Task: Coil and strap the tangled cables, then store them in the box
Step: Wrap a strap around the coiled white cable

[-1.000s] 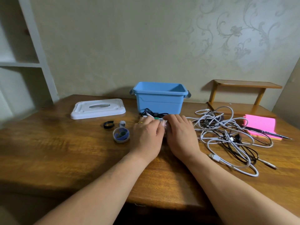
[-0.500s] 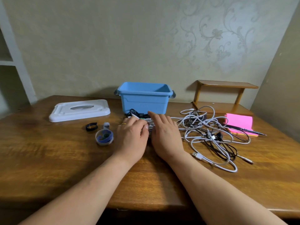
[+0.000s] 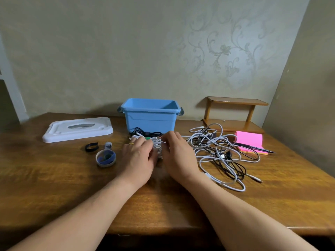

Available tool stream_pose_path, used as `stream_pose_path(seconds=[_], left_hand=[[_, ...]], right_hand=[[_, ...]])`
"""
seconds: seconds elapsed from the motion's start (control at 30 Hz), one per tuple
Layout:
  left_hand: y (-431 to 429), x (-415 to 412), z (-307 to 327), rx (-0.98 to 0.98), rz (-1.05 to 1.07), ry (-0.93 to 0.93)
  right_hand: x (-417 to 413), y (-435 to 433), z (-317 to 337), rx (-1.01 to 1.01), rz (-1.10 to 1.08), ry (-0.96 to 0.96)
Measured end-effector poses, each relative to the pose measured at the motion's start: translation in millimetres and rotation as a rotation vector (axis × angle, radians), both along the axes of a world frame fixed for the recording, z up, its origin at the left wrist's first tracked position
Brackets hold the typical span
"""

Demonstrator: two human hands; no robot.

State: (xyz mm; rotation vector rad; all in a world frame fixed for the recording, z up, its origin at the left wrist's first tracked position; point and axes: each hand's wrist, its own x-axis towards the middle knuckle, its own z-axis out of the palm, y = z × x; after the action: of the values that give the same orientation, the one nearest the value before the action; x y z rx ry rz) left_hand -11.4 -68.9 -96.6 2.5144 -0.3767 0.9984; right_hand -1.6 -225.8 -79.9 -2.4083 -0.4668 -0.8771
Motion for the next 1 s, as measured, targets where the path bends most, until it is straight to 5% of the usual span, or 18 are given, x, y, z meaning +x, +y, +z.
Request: stream_pose_path(seconds=[0.2, 0.43, 0.7, 1.0], left_hand=[[-1, 0, 0, 0.025, -0.016, 0.003], [-5, -1, 0, 0.035, -0.038, 0.046], [-3, -8, 2, 0.022, -0.086, 0.017], [-3, -10, 1, 0.045, -0.106, -0.027]], right_hand=[[-23, -49, 55, -0.022, -0.014, 0.107], [-40, -94, 79, -0.839, -0.097, 0.814], [-37, -93, 60, -0.862, -0.187, 0.622], [-59, -90, 81, -0.921, -0.037, 0.840]])
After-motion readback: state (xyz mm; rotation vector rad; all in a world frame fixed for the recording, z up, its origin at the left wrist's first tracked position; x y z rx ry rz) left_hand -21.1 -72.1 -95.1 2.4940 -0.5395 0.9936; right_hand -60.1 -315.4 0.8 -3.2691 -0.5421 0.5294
